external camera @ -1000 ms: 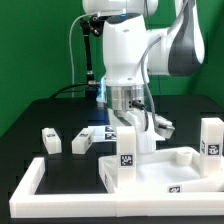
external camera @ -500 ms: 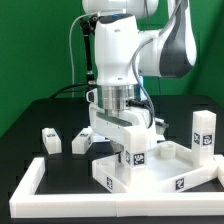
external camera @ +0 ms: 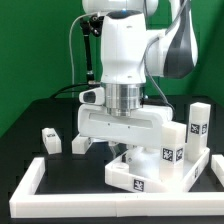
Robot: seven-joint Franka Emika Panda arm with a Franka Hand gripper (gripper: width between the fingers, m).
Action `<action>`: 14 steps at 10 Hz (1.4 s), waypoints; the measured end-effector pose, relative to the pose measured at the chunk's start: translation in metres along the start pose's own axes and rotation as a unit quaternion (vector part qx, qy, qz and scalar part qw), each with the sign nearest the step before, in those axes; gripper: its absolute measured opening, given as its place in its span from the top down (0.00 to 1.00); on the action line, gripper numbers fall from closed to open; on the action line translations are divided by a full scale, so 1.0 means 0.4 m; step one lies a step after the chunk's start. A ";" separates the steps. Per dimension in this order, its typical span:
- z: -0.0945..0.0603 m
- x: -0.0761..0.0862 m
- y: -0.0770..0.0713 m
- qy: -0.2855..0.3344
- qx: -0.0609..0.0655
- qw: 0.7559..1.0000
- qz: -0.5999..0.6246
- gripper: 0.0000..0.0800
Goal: Assemble desk
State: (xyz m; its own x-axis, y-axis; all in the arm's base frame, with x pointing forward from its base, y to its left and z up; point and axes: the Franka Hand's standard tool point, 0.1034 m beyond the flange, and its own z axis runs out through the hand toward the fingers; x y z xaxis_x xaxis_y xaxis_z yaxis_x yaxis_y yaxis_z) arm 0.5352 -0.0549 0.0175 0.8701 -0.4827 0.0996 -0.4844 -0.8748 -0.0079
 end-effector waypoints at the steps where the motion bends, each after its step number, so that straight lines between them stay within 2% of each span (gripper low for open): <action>1: -0.001 0.003 0.000 0.000 0.000 1.000 -0.031 0.92; 2: -0.005 0.021 -0.001 0.003 0.000 0.996 -0.090 0.92; 4: -0.016 0.061 -0.022 0.016 -0.008 0.975 -0.221 0.92; 6: -0.016 0.057 -0.029 0.015 -0.013 0.963 -0.268 0.92; 8: -0.016 0.083 -0.047 0.016 -0.014 0.949 -0.313 0.92; 10: -0.003 0.140 -0.062 0.052 -0.025 0.883 -0.467 0.92; 12: -0.009 0.143 -0.059 0.051 -0.029 0.860 -0.506 0.92; 13: -0.014 0.148 -0.071 0.049 -0.030 0.850 -0.523 0.92; 14: -0.028 0.163 -0.117 0.049 -0.029 0.835 -0.547 0.92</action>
Offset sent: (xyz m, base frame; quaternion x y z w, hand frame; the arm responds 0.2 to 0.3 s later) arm 0.0455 -0.0015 0.0103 -0.0134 0.0300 -0.3735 0.9271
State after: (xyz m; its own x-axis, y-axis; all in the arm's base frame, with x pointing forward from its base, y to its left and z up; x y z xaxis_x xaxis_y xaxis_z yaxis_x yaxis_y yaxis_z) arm 0.6138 -0.0450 0.0356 0.7848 0.6121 0.0969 0.5893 -0.7855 0.1893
